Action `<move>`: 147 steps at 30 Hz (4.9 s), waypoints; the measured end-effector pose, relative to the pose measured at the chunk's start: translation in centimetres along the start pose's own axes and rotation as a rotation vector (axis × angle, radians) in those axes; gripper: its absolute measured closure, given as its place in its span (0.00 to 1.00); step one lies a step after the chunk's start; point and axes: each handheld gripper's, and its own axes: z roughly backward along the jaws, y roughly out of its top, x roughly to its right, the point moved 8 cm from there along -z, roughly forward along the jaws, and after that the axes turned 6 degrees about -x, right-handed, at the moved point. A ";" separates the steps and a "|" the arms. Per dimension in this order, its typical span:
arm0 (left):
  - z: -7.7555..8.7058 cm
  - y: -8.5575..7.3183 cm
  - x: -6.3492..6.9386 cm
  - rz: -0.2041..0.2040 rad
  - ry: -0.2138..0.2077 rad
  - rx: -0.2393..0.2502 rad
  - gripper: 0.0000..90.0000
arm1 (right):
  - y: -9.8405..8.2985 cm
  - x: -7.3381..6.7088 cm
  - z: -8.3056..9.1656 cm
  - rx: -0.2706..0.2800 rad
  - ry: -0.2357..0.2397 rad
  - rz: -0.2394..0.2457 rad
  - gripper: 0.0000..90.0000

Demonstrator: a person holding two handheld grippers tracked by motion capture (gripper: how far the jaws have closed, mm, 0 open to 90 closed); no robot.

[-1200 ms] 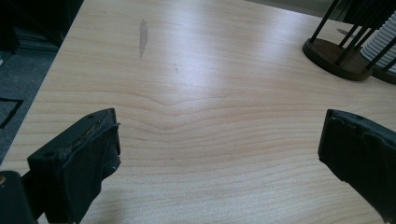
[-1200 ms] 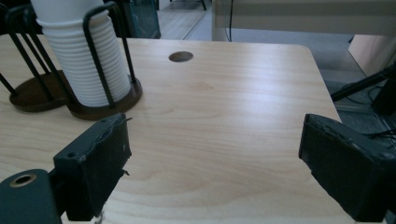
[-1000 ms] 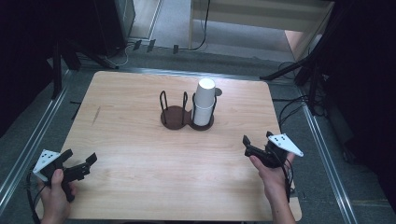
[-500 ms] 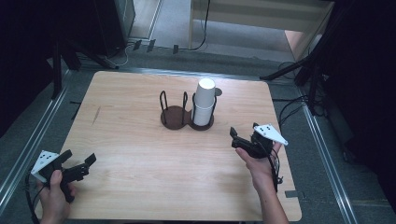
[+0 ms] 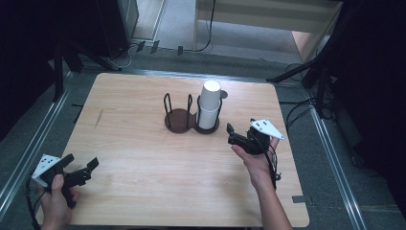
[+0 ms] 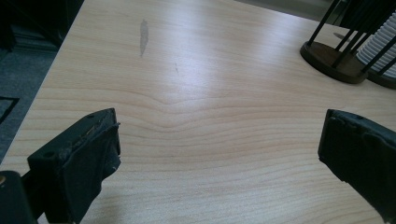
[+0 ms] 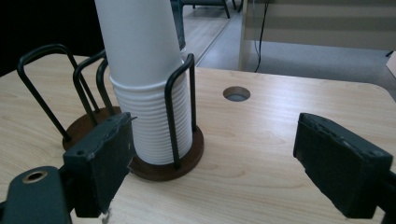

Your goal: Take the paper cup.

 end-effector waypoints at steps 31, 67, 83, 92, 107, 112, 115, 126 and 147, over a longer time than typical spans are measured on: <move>0.1 -0.1 0.1 -0.009 0.012 0.000 0.00 | 4.7 -4.1 -3.4 0.005 0.052 -0.001 0.14; -7.8 5.5 17.4 -0.226 -0.211 -0.015 0.00 | 7.0 -4.9 -7.2 -0.010 0.088 -0.026 0.14; -13.0 6.8 25.9 -0.323 -0.256 -0.026 0.00 | 7.4 -4.7 -7.1 0.002 0.127 -0.052 0.15; -14.7 7.7 28.5 -0.312 -0.285 -0.016 0.04 | 7.3 -4.5 -7.8 -0.013 0.121 -0.046 0.16; -16.9 8.1 29.9 -0.353 -0.227 0.042 0.18 | 7.8 -4.8 -8.8 -0.034 0.135 -0.011 0.19; -17.4 8.0 29.8 -0.350 -0.219 0.052 0.22 | 8.1 -5.1 -9.3 -0.045 0.144 0.009 0.23; -17.6 8.0 29.9 -0.351 -0.214 0.058 0.24 | 8.1 -5.1 -9.5 -0.049 0.141 0.017 0.24; -17.9 8.4 29.9 -0.343 -0.217 0.085 0.33 | 8.0 -5.6 -9.9 -0.031 0.136 0.055 0.34; -17.5 8.5 29.8 -0.356 -0.246 0.064 0.32 | 9.9 -5.6 -8.5 0.039 0.138 0.082 0.36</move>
